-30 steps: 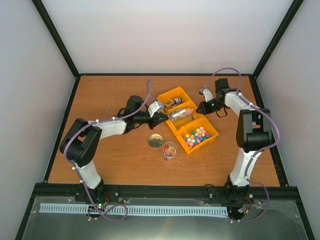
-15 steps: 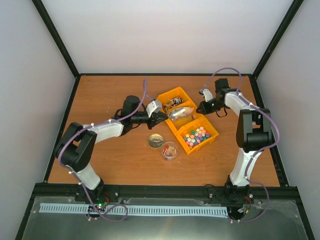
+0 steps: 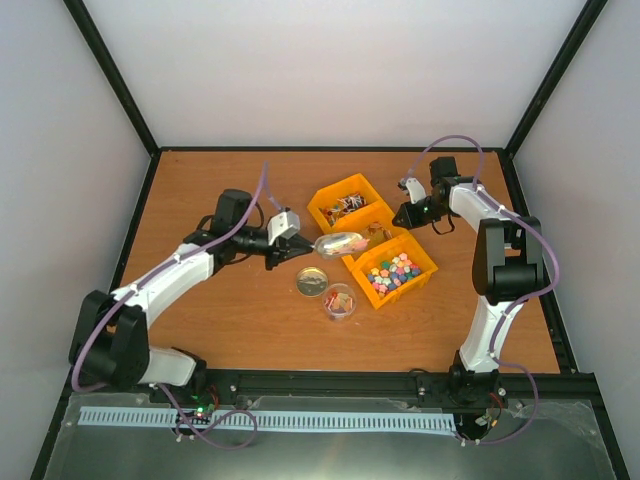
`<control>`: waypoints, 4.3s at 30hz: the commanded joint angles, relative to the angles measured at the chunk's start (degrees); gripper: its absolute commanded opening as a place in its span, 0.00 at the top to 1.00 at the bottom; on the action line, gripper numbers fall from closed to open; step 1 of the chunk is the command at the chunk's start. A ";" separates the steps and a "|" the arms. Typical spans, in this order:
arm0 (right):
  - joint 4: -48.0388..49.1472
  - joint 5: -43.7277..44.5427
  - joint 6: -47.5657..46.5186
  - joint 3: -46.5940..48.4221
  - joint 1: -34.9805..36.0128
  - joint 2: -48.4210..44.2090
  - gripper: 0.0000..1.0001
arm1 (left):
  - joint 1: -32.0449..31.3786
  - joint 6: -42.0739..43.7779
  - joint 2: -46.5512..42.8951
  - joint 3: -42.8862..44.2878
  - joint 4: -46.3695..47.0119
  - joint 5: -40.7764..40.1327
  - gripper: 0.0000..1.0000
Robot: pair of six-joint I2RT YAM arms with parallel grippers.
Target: Pack the candies
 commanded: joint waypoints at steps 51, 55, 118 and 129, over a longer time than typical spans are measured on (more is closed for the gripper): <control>-2.27 1.63 -0.07 -0.46 0.83 3.31 0.97 | -7.74 22.83 -6.81 10.64 -44.12 -27.32 0.99; -2.34 1.56 0.01 -0.50 0.78 3.11 0.97 | -8.47 23.10 -6.80 11.66 -45.55 -28.62 0.99; -1.39 -5.96 -2.30 -2.35 -3.79 -10.63 0.25 | 21.15 -8.36 3.04 5.36 -17.22 -37.01 0.99; -2.85 -6.07 -3.93 -2.93 -3.79 -13.25 0.25 | 21.18 -8.36 8.53 4.15 -13.29 -40.00 0.99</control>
